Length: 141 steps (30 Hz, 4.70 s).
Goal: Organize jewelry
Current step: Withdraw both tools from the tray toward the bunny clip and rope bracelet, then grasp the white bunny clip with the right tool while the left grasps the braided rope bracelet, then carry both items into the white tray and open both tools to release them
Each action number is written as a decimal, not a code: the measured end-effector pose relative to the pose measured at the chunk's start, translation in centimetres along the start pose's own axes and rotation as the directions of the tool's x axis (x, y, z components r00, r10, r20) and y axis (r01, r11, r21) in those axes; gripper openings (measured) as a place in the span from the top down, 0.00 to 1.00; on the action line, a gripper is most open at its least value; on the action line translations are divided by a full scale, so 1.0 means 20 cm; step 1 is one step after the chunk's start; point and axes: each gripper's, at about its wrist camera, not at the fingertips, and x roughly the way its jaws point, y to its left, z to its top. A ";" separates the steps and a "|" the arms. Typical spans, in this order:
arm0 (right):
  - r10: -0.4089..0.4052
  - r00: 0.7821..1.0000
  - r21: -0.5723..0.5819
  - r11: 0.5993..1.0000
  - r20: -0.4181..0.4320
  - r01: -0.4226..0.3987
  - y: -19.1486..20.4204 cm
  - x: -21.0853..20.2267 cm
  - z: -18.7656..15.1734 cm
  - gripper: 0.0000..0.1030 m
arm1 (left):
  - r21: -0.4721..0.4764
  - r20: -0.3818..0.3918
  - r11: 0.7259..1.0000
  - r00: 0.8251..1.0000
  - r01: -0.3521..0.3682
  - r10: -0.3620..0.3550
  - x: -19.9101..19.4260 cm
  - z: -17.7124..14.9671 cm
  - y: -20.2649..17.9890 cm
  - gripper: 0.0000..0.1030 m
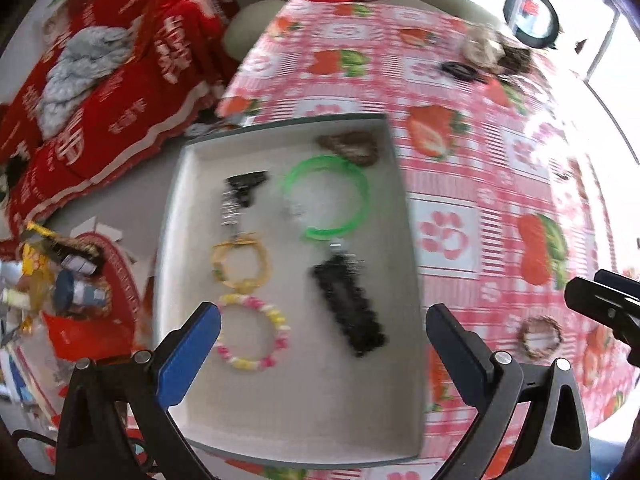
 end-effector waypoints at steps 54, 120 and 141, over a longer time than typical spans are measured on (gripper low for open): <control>-0.308 0.947 0.315 0.893 -0.090 0.321 -0.79 0.13 -0.12 0.48 | 0.335 -0.194 0.920 0.970 0.204 -0.145 0.23 -0.15 -0.94 0.34; -0.044 0.999 -0.145 0.988 -0.008 0.043 0.15 0.04 -0.01 0.80 | -0.160 -0.003 0.971 0.983 0.179 -0.181 -0.12 -0.20 0.17 0.87; 0.053 0.985 -0.387 0.915 -0.161 -0.113 0.71 0.29 -0.14 0.80 | -0.267 -0.094 0.962 0.992 0.061 -0.089 0.07 -0.42 0.50 0.87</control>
